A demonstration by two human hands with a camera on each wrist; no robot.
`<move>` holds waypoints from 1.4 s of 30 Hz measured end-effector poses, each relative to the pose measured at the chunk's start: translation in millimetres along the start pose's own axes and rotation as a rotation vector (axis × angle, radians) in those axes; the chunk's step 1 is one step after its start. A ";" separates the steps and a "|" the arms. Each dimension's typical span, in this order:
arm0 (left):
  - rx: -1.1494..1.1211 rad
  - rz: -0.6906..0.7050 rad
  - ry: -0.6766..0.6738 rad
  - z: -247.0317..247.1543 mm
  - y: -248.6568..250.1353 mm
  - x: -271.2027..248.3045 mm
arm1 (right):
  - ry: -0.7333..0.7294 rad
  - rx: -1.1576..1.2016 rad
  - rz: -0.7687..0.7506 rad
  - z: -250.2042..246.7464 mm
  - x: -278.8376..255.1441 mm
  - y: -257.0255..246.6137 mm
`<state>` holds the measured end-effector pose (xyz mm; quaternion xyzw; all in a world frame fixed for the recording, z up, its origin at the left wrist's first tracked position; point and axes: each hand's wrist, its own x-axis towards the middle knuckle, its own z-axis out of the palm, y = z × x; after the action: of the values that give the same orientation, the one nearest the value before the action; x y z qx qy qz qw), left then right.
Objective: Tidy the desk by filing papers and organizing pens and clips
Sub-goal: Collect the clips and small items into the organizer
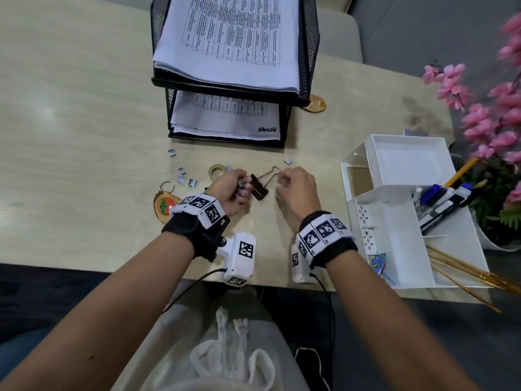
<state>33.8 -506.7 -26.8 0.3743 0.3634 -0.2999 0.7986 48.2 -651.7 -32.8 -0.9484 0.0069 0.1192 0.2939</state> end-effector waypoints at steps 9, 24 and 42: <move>-0.111 0.110 0.031 -55.6 21.4 -17.8 | 0.137 -0.012 -0.004 -6.2 46.0 -11.1; -0.127 0.099 0.028 -63.7 35.6 -16.8 | -0.064 0.298 -0.163 11.4 -5.8 -87.3; -0.076 0.062 0.091 -121.8 64.1 -24.7 | -0.106 -0.285 -0.141 54.3 13.2 -76.2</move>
<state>24.9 -367.6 -38.0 0.3681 0.3986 -0.2436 0.8039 55.3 -557.5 -36.8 -0.9709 -0.0924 0.1479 0.1641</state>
